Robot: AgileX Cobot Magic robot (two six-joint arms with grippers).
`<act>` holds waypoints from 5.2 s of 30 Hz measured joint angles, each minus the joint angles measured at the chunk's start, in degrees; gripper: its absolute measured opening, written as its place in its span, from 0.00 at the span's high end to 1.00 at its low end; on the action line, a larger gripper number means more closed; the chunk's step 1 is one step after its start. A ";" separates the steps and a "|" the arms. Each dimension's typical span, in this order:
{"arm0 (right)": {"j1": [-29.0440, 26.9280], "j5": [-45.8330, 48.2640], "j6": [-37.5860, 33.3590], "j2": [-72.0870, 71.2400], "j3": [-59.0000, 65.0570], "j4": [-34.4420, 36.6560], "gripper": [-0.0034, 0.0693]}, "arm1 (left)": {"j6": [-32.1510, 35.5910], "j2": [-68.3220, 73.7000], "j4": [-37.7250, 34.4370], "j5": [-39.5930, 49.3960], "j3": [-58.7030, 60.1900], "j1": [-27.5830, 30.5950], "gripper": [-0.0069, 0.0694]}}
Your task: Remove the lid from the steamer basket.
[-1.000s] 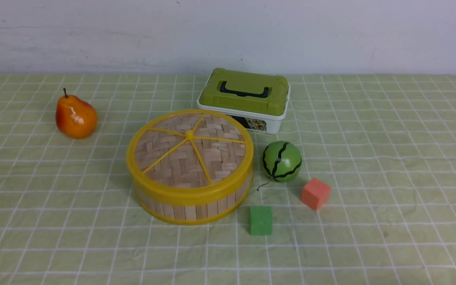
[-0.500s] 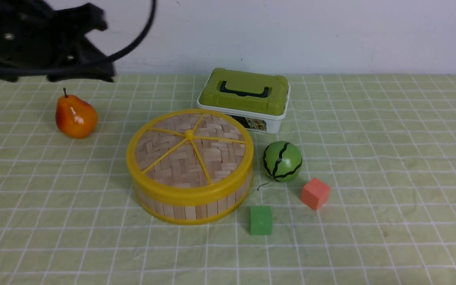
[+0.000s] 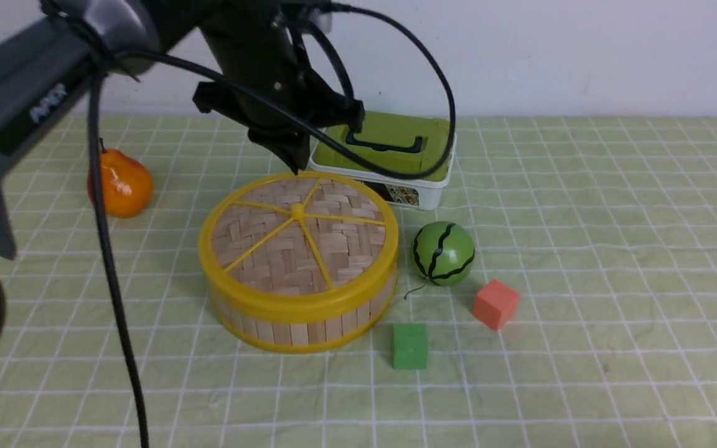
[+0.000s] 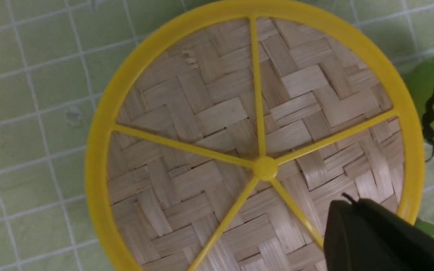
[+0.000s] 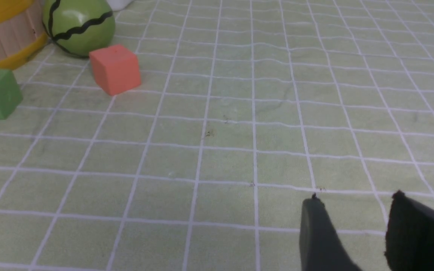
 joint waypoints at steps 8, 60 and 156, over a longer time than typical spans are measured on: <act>0.00 0.00 0.00 0.00 0.00 0.00 0.62 | -0.92 4.88 3.86 0.00 0.00 -0.51 0.53; 0.00 0.00 0.00 0.00 0.00 0.00 0.62 | -12.59 -32.87 27.80 -0.27 19.48 2.62 0.76; 0.00 0.00 0.00 0.00 0.00 0.00 0.62 | 5.10 -119.71 -6.25 -48.37 124.44 22.99 0.93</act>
